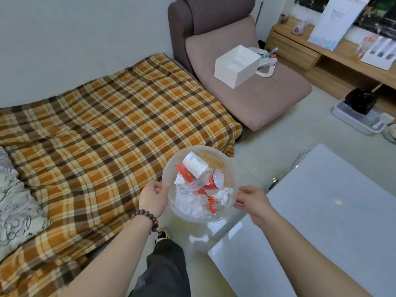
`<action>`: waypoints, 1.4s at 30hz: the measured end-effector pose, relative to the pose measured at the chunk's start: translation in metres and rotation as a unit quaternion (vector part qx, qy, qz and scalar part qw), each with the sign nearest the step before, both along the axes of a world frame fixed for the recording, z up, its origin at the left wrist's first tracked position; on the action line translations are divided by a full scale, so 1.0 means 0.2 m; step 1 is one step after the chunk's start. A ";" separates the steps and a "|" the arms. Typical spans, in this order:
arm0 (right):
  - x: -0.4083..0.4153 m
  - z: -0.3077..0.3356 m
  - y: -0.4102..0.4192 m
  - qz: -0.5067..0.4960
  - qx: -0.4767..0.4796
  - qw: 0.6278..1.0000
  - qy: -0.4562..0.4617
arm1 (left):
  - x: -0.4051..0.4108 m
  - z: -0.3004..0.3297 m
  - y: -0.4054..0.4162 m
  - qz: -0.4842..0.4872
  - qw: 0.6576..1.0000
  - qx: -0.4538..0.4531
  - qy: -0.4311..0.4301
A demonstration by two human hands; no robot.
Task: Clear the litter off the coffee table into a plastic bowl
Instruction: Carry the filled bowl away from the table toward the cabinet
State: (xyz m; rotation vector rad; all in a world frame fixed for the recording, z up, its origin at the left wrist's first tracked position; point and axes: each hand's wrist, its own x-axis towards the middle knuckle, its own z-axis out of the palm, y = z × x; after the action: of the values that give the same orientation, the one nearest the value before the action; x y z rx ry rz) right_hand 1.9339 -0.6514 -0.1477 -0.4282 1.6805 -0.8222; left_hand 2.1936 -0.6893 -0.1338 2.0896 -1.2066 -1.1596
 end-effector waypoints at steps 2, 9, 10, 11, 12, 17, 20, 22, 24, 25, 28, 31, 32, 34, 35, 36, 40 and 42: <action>0.12 -0.02 -0.17 -0.035 0.006 0.999 0.009 | 0.10 -0.01 -0.22 -0.014 1.000 0.019 0.016; 0.35 0.04 -0.55 -0.132 -0.006 0.991 0.014 | 0.26 0.06 -0.83 -0.082 0.995 0.029 0.047; 0.34 0.04 -0.59 -0.141 -0.010 0.990 0.016 | 0.24 0.07 -0.89 -0.090 0.994 0.035 0.051; 0.34 0.05 -0.62 -0.151 -0.013 0.988 0.017 | 0.23 0.06 -0.95 -0.094 0.993 0.042 0.057; 0.32 0.05 -0.64 -0.164 -0.015 0.986 0.018 | 0.20 0.06 -1.00 -0.095 0.992 0.049 0.065; 0.20 0.02 -0.72 -0.226 -0.015 0.973 0.034 | 0.02 0.02 -1.19 -0.122 0.985 0.068 0.097; 0.09 -0.01 -0.76 -0.239 -0.001 0.970 0.040 | -0.13 0.00 -1.29 -0.148 0.982 0.073 0.095; -0.01 -0.04 -0.80 -0.248 0.005 0.968 0.044 | -0.25 -0.02 -1.37 -0.165 0.978 0.080 0.096; -0.14 -0.06 -0.87 -0.263 0.004 0.964 0.049 | -0.41 -0.04 -1.48 -0.181 0.975 0.083 0.096; -0.22 -0.07 -0.90 -0.271 0.003 0.961 0.050 | -0.50 -0.05 -1.53 -0.189 0.974 0.084 0.094; -0.50 -0.11 -1.01 -0.294 0.002 0.955 0.040 | -0.82 -0.08 -1.69 -0.207 0.970 0.084 0.090; -0.86 -0.13 -1.12 -0.318 0.001 0.947 0.037 | -1.22 -0.09 -1.85 -0.226 0.966 0.091 0.089; -0.98 -0.13 -1.15 -0.326 0.000 0.945 0.033 | -1.36 -0.08 -1.89 -0.229 0.965 0.094 0.088; -1.22 -0.12 -1.21 -0.339 -0.003 0.940 0.027 | -1.62 -0.07 -1.98 -0.242 0.962 0.100 0.078; -1.33 -0.10 -1.24 -0.342 -0.005 0.939 0.029 | -1.75 -0.07 -2.02 -0.251 0.960 0.101 0.075; -1.44 -0.08 -1.27 -0.344 -0.007 0.938 0.034 | -1.87 -0.06 -2.07 -0.259 0.958 0.100 0.074; -1.82 -0.04 -1.37 -0.382 -0.016 0.923 0.049 | -2.29 -0.04 -2.22 -0.291 0.950 0.091 0.064; -1.97 -0.03 -1.42 -0.398 -0.017 0.916 0.047 | -2.49 -0.04 -2.29 -0.301 0.947 0.097 0.062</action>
State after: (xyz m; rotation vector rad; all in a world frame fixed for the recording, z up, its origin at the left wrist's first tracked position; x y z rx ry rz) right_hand 1.5389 -0.9351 -0.1537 0.2369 1.9457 -1.4338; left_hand 1.6963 -1.1475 -0.1418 1.7810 -1.7990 -1.7059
